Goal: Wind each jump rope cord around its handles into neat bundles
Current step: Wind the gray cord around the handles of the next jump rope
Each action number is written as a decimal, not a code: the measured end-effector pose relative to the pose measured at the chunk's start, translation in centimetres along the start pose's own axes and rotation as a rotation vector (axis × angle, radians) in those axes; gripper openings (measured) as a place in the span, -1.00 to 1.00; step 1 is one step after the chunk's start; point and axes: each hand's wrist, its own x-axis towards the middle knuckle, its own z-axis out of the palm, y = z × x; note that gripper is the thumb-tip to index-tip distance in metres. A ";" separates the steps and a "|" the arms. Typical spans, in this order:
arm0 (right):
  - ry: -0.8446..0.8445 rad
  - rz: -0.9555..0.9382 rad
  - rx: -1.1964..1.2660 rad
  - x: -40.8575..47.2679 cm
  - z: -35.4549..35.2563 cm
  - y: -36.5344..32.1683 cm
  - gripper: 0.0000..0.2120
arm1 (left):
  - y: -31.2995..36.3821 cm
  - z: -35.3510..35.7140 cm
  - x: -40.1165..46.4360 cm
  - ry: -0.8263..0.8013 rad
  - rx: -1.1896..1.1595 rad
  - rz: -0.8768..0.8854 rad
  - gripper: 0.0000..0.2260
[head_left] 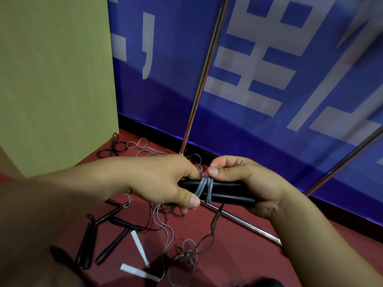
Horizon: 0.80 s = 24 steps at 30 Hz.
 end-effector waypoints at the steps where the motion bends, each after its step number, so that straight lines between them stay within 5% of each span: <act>1: 0.017 -0.003 0.014 0.1 0.3 0.2 -0.89 | -0.1 0.1 0.0 0.004 0.001 -0.017 -0.89; 8: 0.102 -0.060 0.076 0.5 1.3 0.9 -0.71 | 0.3 0.3 -0.7 0.028 -0.058 -0.068 -0.91; 20: 0.009 0.023 0.167 -0.4 0.0 0.2 -0.81 | 1.4 1.0 -0.7 -0.006 -0.133 0.021 -0.92; 24: -0.077 0.008 0.188 0.0 -1.3 0.2 -0.63 | 1.2 1.1 -0.5 -0.033 -0.148 0.085 -0.71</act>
